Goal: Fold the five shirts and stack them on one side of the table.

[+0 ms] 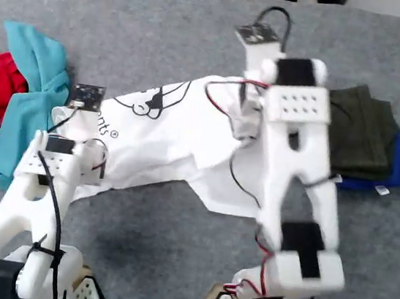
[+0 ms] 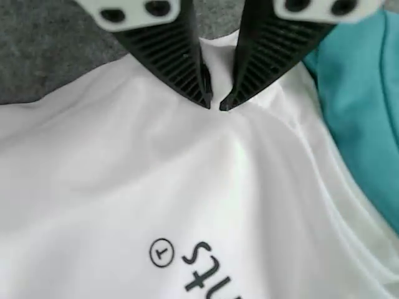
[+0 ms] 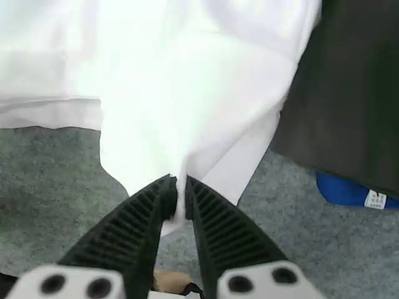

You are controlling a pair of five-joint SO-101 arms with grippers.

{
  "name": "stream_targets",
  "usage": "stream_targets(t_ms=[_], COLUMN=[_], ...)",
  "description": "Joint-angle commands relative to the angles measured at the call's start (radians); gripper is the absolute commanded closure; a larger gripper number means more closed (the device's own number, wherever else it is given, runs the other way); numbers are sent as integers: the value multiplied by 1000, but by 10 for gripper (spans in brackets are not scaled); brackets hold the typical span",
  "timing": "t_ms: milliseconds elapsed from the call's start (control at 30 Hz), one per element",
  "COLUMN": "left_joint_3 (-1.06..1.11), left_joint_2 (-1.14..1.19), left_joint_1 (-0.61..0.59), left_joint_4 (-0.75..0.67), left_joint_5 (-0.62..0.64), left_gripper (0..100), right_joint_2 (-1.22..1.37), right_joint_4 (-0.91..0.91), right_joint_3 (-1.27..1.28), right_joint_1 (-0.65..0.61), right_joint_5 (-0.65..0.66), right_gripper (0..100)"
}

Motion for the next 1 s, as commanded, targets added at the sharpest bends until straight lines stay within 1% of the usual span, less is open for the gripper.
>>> stream_targets(t_ms=[0, 133, 333, 500, 633, 833, 900, 967], left_joint_3=[-4, 7, 24, 99, 108, 101, 82, 33], left_joint_2=[-20, -20, -17, -26, -26, -28, -28, -28], left_joint_1=[-70, -88, -88, -54, -41, -50, -50, -50], left_joint_4=[0, -17, -15, -21, -15, -11, 26, 98], left_joint_5=[-6, -6, -6, -8, -8, -8, -11, -58], left_gripper=[971, 971, 971, 971, 971, 971, 971, 971], right_joint_2=[-170, -263, -289, -286, -286, -285, -285, -285], right_joint_4=[3, -25, -155, -281, -370, -434, -460, -480], right_joint_3=[131, 295, 536, 697, 754, 768, 766, 766], right_joint_1=[32, 78, 160, 172, 173, 176, 193, 222], right_joint_5=[66, 86, 115, 127, 123, 121, 121, 124], right_gripper=[985, 985, 985, 985, 985, 985, 985, 985])
